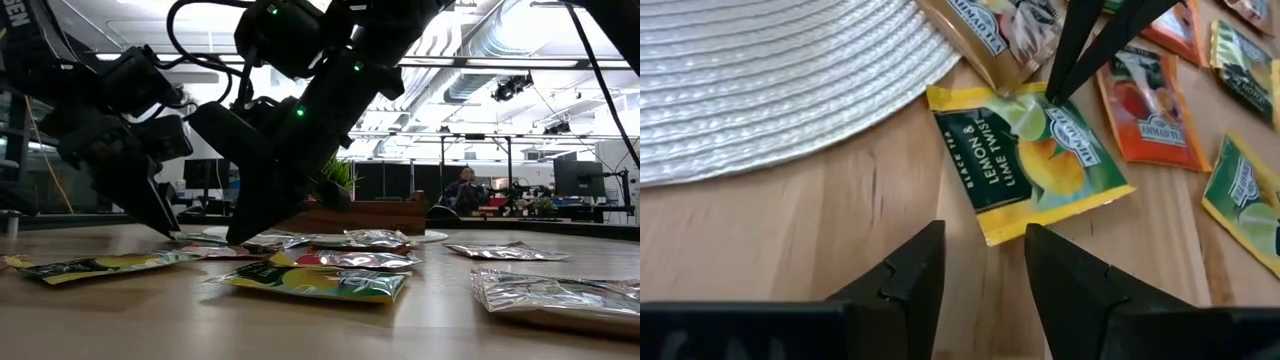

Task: Pick & Place Tea
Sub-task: Put the yellow tea bag into the middle section of the wooden organizer

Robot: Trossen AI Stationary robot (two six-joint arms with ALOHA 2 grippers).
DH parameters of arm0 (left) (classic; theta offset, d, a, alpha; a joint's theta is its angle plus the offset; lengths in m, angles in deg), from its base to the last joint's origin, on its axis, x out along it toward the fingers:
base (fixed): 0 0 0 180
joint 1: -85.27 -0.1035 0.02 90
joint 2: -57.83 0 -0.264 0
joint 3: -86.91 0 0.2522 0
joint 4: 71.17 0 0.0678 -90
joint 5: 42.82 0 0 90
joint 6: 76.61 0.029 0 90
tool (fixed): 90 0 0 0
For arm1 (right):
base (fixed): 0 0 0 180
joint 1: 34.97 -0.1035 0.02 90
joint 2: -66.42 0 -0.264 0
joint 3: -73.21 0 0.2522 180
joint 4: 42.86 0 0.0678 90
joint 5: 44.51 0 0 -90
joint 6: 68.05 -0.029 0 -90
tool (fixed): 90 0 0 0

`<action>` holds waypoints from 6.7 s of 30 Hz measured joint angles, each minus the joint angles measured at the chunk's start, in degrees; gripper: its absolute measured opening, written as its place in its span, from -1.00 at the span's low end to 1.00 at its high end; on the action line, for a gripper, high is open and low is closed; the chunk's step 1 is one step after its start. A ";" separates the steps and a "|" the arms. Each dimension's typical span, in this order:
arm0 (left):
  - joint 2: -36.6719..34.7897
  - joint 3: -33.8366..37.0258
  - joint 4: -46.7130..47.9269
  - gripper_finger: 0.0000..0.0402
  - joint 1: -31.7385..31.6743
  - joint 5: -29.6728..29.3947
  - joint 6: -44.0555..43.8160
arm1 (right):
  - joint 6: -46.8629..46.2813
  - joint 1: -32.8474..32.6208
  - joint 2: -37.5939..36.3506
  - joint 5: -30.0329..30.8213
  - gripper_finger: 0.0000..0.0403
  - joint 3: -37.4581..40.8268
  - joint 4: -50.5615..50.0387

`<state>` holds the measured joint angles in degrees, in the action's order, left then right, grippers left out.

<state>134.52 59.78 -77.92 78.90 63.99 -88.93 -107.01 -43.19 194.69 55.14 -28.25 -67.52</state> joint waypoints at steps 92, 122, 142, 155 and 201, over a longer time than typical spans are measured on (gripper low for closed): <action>27.63 -73.39 57.00 -1.00 -12.38 -11.74 47.23 | -5.39 17.94 -60.42 0.31 -1.00 37.31 -28.77; 41.04 -88.63 71.37 -0.99 -12.37 -17.97 49.62 | -0.44 17.95 -66.55 0.90 -1.00 45.55 -24.37; 40.22 -88.61 73.58 -0.42 -12.39 -20.71 47.63 | 1.99 17.94 -66.53 -1.27 -1.00 45.53 -24.38; 31.09 -81.75 78.66 -0.42 -9.56 -19.13 41.50 | 5.56 12.94 -66.53 -0.98 -1.00 45.51 -24.39; 26.29 -39.10 14.38 -1.00 16.90 -7.40 24.42 | -60.19 -12.31 -37.62 4.10 -1.00 41.51 -1.48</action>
<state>160.82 20.68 -63.54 95.80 56.59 -64.51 -167.20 -55.50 157.07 59.25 13.25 -68.99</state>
